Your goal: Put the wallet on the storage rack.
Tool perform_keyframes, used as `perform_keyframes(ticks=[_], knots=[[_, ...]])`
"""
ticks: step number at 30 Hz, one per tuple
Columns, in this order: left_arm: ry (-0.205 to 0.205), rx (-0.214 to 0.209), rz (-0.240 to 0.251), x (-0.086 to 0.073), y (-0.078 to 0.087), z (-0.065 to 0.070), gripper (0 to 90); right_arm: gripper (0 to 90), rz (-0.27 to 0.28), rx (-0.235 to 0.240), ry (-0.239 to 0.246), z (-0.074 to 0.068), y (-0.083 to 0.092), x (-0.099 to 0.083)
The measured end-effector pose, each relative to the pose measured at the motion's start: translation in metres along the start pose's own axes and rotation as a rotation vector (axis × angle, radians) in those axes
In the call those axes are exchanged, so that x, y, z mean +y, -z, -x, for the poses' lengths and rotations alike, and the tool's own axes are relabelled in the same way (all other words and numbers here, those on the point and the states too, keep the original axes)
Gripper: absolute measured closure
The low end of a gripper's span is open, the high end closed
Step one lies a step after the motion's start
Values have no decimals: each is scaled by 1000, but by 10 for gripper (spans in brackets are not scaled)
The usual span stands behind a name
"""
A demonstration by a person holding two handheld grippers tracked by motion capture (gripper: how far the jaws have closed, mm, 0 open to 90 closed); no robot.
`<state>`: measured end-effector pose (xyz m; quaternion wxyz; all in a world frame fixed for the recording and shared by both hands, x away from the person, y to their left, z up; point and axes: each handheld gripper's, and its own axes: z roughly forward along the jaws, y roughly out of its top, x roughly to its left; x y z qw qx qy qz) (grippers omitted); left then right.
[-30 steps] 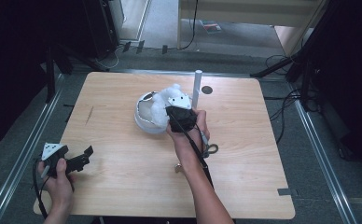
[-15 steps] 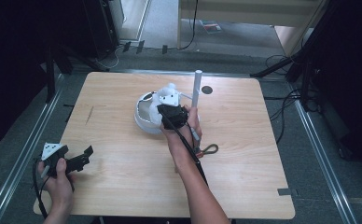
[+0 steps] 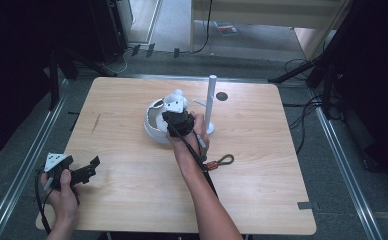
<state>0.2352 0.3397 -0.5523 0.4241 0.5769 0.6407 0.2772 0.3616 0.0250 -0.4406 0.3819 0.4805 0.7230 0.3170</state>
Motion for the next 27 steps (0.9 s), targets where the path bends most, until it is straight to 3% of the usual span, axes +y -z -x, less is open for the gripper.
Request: perform_keyframes(ticks=[10, 17, 23, 27], knots=[[0, -1, 0, 0, 0, 0, 0, 741, 8, 34, 7, -7, -9, -4], [-2, -1, -1, 0, 0, 0, 0, 707, -4, 95, -6, -5, -13, -7], [-5, -2, -1, 0, 0, 0, 0, 616, -3, 180, -20, -1, -11, -8], [-4, -2, 0, 0, 0, 0, 0, 508, -5, 199, -27, 1, -7, -9]])
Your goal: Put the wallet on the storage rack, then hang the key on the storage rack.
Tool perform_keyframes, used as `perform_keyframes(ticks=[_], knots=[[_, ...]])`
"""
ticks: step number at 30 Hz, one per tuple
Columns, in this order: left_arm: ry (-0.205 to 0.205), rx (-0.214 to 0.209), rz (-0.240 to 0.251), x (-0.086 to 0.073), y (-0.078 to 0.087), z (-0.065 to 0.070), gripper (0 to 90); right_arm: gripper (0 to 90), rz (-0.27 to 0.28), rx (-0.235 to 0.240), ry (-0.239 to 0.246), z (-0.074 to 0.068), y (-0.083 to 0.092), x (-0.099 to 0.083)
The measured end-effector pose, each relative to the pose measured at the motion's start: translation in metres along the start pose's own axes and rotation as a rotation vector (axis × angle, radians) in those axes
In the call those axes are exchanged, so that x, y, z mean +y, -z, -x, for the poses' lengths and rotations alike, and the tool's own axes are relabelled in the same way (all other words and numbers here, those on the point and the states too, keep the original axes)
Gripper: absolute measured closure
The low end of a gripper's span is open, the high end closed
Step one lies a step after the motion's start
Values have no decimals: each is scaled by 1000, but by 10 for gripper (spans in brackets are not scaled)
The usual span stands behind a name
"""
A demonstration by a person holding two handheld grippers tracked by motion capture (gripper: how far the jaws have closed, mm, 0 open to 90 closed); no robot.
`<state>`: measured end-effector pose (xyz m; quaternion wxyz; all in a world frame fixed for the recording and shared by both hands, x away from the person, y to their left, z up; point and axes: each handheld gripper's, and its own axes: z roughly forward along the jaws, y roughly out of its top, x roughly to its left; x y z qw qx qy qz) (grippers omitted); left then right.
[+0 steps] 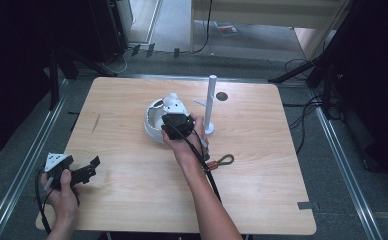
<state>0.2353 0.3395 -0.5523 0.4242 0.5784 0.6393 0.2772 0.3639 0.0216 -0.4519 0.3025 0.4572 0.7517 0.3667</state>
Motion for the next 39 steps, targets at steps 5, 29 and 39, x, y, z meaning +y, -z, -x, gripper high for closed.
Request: perform_keyframes(ticks=[5, 29, 39], knots=[[-1, -1, -1, 0, 0, 0, 0, 403, -33, 28, -22, 2, 10, -1], [4, 0, -2, 0, 0, 0, 0, 47, -152, 12, -184, 9, 54, -16], [3, -1, -2, 0, 0, 0, 0, 47, -184, -59, -273, 25, 66, -36]])
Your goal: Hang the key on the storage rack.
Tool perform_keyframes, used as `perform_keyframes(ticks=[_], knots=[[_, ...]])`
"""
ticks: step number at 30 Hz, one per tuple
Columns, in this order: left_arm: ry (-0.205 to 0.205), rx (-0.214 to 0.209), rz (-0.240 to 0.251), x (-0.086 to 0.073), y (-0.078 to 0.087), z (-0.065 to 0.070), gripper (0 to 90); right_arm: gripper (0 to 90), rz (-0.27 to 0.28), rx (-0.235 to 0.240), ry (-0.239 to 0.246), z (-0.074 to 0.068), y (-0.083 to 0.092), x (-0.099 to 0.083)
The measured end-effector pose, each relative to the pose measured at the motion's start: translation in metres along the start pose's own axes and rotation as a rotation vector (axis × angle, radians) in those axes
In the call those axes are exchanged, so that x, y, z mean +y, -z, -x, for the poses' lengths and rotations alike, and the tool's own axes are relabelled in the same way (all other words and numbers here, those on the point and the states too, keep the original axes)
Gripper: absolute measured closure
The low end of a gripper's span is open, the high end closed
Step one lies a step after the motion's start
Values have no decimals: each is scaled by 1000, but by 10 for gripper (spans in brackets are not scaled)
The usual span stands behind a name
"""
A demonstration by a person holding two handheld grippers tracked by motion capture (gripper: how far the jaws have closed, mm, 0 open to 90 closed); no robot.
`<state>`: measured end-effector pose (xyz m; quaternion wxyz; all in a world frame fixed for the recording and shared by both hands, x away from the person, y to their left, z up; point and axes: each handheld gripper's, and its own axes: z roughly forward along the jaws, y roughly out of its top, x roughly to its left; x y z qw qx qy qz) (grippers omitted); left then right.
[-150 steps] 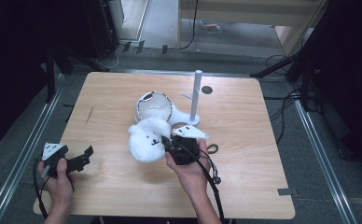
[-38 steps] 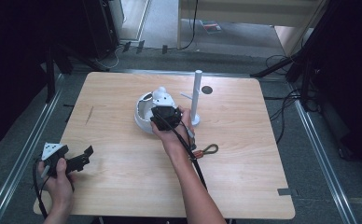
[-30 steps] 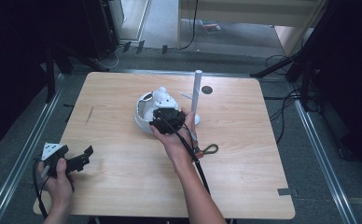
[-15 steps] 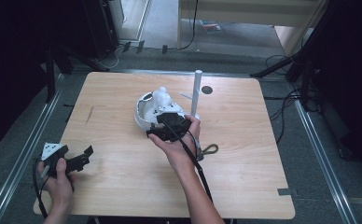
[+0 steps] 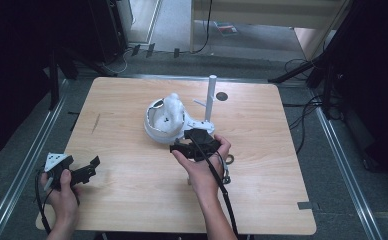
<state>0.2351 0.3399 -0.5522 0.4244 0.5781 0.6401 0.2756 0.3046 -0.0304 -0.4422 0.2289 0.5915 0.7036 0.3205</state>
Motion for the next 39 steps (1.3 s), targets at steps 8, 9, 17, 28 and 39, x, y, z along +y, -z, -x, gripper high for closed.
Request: perform_keyframes(ticks=[8, 9, 17, 28, 39], knots=[[0, 0, -4, 0, -1, 0, 0, 43, -44, -40, -80, 14, -3, -15], [2, 1, -4, 0, -1, 0, 0, 43, -48, -41, -90, 16, -4, -16], [6, 2, -1, 0, -1, -1, 0, 51, -83, -88, -205, 30, -5, -27], [9, 0, -1, 0, -1, -1, 0, 125, -134, -168, -323, 62, -12, -39], [10, 1, -2, 0, -1, -1, 0, 348, -141, -212, -410, 102, -17, -49]])
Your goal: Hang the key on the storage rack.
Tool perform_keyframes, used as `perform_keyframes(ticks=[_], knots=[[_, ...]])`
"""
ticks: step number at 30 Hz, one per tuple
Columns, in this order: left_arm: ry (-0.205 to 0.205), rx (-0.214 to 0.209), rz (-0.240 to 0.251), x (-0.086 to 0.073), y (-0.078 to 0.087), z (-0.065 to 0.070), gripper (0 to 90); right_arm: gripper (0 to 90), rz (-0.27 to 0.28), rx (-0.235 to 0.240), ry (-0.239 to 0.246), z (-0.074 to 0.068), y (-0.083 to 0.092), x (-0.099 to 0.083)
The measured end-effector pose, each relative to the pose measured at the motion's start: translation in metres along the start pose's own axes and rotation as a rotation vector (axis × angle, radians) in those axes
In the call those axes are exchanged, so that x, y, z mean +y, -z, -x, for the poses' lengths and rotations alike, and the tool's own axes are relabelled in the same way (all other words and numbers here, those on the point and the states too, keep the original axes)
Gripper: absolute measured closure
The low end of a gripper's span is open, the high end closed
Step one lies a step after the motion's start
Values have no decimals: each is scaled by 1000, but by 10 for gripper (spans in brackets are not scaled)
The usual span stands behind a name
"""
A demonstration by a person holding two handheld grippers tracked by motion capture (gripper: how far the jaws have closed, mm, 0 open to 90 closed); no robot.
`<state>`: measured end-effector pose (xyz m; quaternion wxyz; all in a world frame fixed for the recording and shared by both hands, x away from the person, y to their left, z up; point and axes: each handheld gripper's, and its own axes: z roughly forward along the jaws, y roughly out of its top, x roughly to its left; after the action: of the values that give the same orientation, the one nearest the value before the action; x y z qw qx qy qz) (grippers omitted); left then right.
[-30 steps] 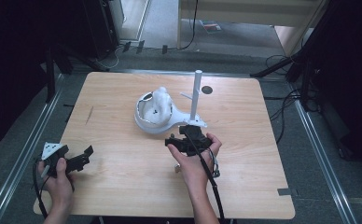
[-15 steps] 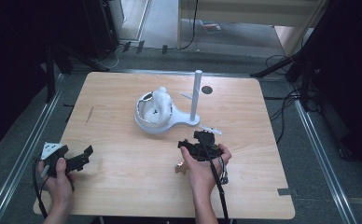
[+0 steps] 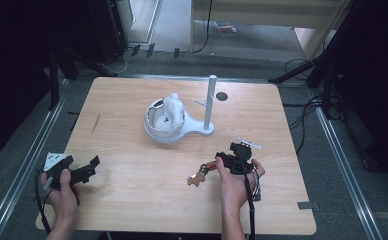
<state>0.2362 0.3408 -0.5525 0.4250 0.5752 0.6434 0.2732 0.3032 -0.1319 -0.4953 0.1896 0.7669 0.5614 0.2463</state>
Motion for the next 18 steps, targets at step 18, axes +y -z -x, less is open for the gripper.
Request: perform_keyframes(ticks=[18], knots=[[1, -1, 1, 0, 0, 0, 0, 630, -5, -22, -27, 15, -25, 2]])
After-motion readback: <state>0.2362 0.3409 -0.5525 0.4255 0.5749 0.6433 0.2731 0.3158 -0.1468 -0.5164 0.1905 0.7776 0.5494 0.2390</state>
